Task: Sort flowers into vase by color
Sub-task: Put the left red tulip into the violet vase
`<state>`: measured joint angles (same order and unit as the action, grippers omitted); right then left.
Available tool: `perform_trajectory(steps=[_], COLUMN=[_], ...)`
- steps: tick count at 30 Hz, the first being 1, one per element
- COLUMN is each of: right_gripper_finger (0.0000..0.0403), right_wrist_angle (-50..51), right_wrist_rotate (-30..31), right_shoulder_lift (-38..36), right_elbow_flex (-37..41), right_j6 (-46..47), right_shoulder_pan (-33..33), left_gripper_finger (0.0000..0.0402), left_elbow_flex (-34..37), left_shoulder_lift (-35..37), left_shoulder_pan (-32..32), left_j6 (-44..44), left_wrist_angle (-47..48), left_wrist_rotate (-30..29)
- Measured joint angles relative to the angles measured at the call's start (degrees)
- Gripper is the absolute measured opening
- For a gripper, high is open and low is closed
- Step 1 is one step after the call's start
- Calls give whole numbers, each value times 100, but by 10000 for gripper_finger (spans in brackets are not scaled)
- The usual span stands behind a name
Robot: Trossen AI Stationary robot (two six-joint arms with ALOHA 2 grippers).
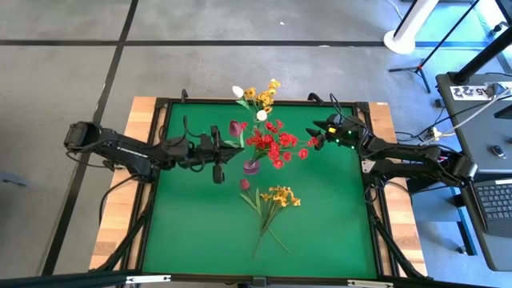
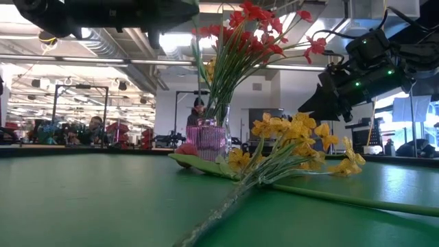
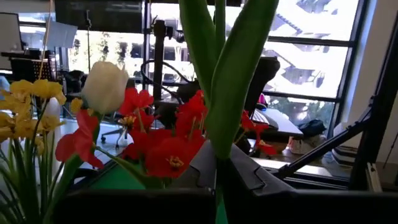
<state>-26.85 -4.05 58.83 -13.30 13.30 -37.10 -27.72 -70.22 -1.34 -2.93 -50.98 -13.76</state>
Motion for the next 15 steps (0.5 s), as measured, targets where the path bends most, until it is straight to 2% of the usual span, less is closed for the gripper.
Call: perform_trajectory(steps=[5, 15], right_gripper_finger=[256, 256], right_wrist_angle=[-1, -2], right_wrist_rotate=[13, 24], right_shoulder_lift=[0, 0], right_elbow_flex=[0, 0], right_j6=[-2, -4], right_shoulder_pan=[0, 0], left_gripper_finger=[0, 0], left_elbow_flex=[-5, -7], left_shoulder_lift=[-144, -977], left_shoulder_pan=[0, 22], left_j6=[-9, -293], left_wrist_angle=[-32, -541], left_wrist_rotate=[0, -22])
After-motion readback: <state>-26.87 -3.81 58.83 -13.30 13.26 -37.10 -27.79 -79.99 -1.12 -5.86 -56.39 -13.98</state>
